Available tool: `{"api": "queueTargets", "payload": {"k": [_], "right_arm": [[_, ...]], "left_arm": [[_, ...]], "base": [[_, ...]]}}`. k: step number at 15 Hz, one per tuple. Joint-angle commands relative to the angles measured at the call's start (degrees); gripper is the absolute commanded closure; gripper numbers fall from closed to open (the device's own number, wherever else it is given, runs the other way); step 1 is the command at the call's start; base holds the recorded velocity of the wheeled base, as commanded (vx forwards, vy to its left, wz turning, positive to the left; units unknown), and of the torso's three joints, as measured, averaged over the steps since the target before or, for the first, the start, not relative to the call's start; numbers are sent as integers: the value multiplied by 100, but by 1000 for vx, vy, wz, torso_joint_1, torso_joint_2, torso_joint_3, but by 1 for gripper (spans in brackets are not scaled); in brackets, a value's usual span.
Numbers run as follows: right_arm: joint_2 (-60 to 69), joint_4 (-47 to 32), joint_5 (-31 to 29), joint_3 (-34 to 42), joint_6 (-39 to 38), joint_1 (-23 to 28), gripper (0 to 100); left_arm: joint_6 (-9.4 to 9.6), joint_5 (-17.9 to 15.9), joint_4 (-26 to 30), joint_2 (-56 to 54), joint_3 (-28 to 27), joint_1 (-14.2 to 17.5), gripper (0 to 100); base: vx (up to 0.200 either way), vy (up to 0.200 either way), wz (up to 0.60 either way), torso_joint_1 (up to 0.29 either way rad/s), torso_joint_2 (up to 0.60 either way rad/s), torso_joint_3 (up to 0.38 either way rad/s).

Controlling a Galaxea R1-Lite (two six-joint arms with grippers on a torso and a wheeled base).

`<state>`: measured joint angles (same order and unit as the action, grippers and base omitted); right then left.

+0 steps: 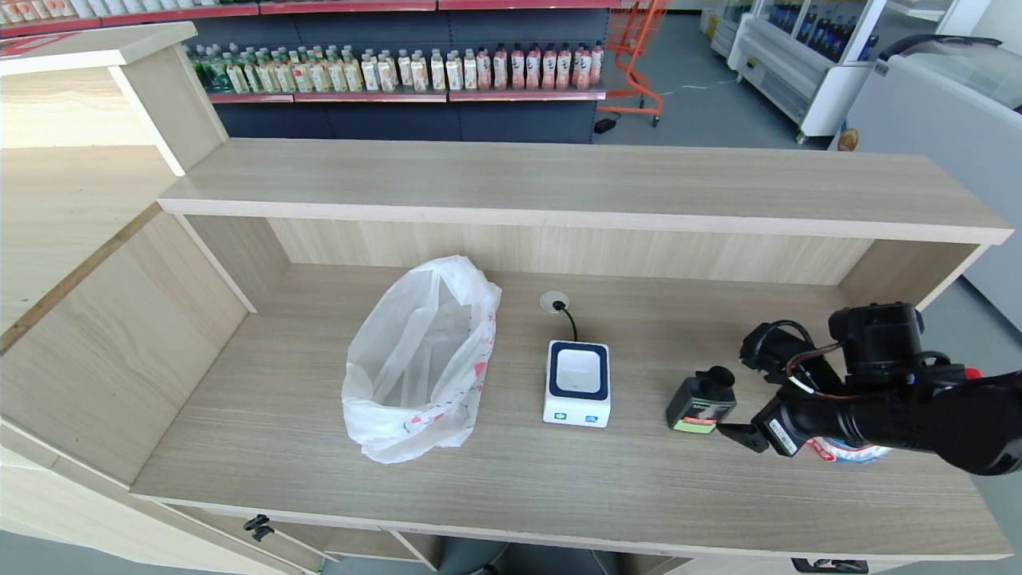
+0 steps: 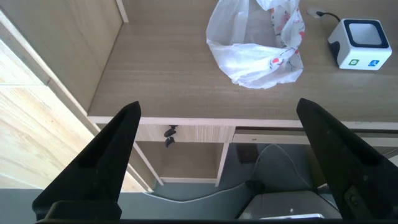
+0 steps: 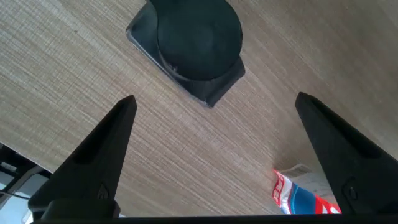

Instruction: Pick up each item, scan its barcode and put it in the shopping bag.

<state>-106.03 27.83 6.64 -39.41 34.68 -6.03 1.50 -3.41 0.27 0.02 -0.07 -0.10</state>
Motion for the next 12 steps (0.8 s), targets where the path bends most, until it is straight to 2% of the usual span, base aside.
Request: {"api": "queueTargets", "payload": {"k": [1,8,11,12], "right_arm": [[-365,73,39,-163,-5,-170,0],[-998,416,118,-585,-14,-504,0],[-1244,785,399,-647,-49,-583,0],[-1262,794,469,-664,-49,-592,100]], "left_arm": [[-1,-1,0,-2,-1,1,0],[-1,-1,0,-2,-1,1,0],[-1,-1,0,-2,-1,1,0],[-1,-1,0,-2,-1,1,0]], "base": [[0,0,0,0,0,0],[0,0,0,0,0,0],[0,0,0,0,0,0],[0,0,0,0,0,0]]}}
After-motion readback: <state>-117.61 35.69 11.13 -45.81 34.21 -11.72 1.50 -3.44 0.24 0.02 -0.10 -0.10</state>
